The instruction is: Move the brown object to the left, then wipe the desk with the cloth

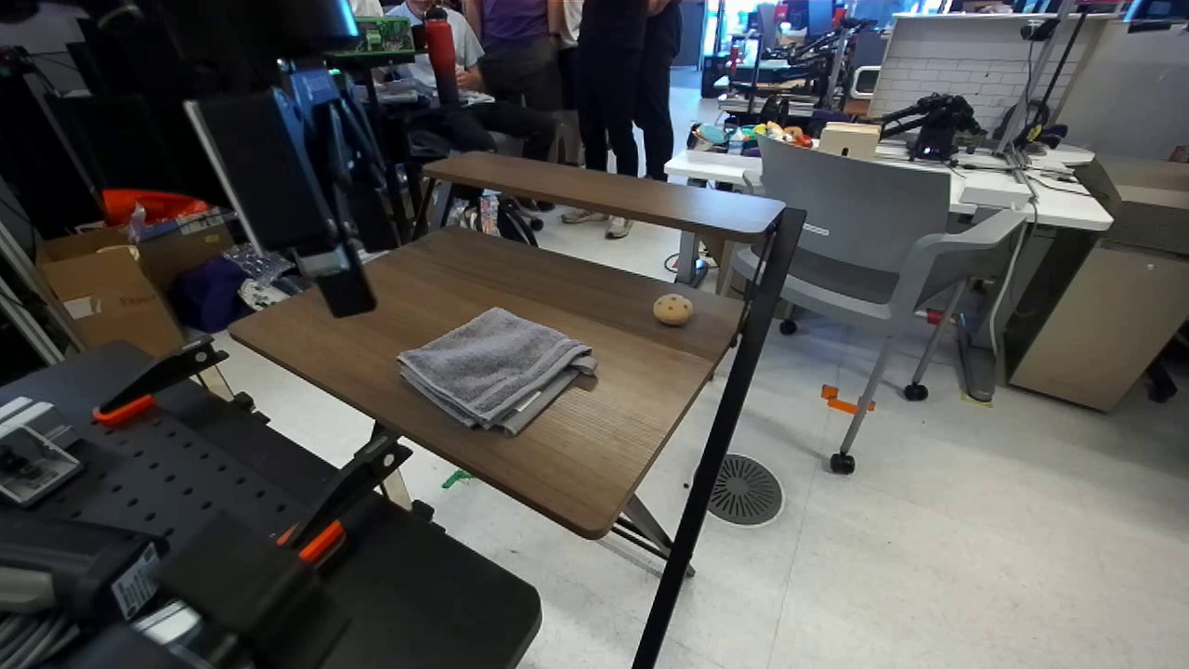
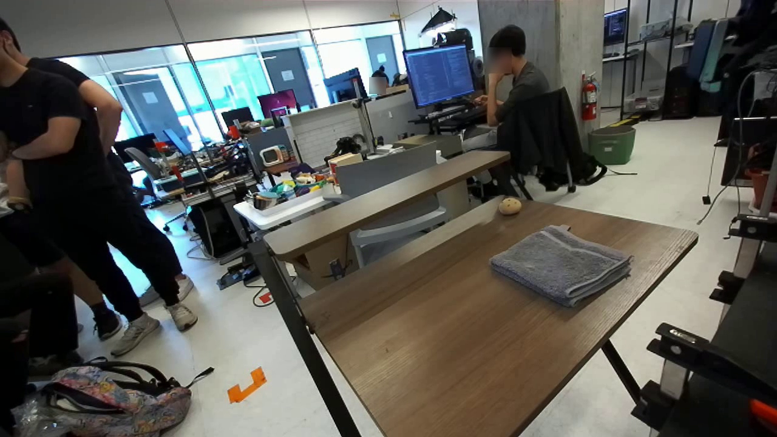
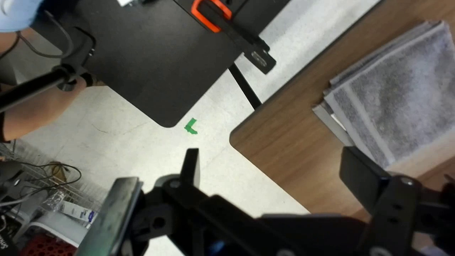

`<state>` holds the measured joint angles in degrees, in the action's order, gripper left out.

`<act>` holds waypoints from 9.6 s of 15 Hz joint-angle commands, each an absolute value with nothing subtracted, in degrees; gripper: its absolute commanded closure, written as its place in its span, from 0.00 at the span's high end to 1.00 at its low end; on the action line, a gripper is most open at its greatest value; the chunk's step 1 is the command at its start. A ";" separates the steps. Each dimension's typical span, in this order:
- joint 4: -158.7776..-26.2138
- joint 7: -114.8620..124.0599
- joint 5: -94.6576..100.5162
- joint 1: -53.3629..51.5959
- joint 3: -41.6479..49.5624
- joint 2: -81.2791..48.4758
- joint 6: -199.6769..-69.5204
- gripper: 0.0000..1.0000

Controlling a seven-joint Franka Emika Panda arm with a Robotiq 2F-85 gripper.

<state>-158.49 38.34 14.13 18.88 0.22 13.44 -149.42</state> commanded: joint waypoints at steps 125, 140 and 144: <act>-64.43 47.90 -17.36 4.97 9.97 -71.70 -151.66 0.42; -94.13 19.61 -23.49 9.02 -8.38 -47.69 -150.83 0.03; -101.28 15.05 -29.87 8.39 -15.34 -41.39 -146.50 0.03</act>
<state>-94.32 19.19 -24.90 7.63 -10.63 -47.51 -150.21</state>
